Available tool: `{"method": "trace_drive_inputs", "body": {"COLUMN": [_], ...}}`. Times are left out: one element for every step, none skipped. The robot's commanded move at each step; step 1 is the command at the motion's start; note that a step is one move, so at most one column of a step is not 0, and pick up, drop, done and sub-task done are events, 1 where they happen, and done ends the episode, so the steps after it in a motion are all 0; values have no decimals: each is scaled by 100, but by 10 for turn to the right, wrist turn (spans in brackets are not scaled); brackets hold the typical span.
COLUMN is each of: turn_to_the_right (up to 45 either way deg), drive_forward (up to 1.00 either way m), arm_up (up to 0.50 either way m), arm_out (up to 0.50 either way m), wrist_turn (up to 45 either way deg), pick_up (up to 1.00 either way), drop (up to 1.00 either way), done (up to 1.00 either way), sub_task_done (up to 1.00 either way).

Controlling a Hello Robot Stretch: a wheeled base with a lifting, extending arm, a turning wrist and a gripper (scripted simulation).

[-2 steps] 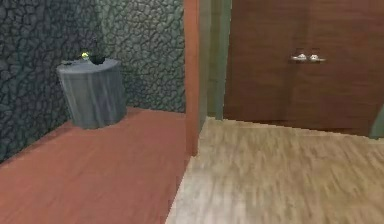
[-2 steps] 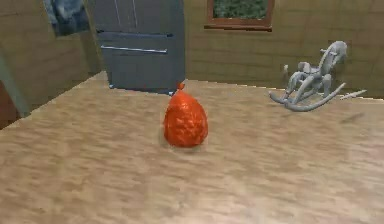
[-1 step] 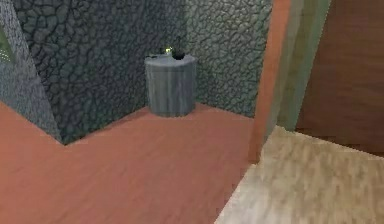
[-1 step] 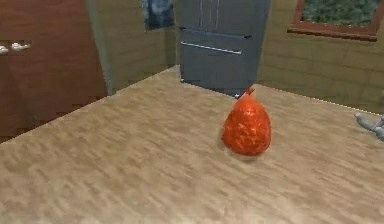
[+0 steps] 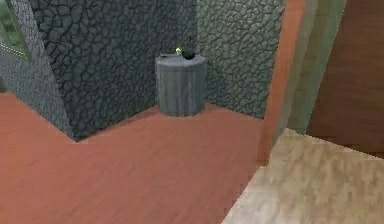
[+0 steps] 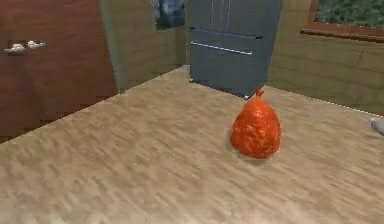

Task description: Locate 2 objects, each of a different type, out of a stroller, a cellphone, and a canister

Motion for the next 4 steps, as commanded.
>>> {"method": "trace_drive_inputs", "body": {"turn_to_the_right": [450, 450, 360, 0], "drive_forward": [0, 0, 0, 10], "arm_up": [0, 0, 0, 0], "arm_out": [0, 0, 0, 0], "wrist_turn": [0, 0, 0, 0], "pick_up": [0, 0, 0, 0], "drop": [0, 0, 0, 0], "done": [0, 0, 0, 0], "sub_task_done": [0, 0, 0, 0]}}
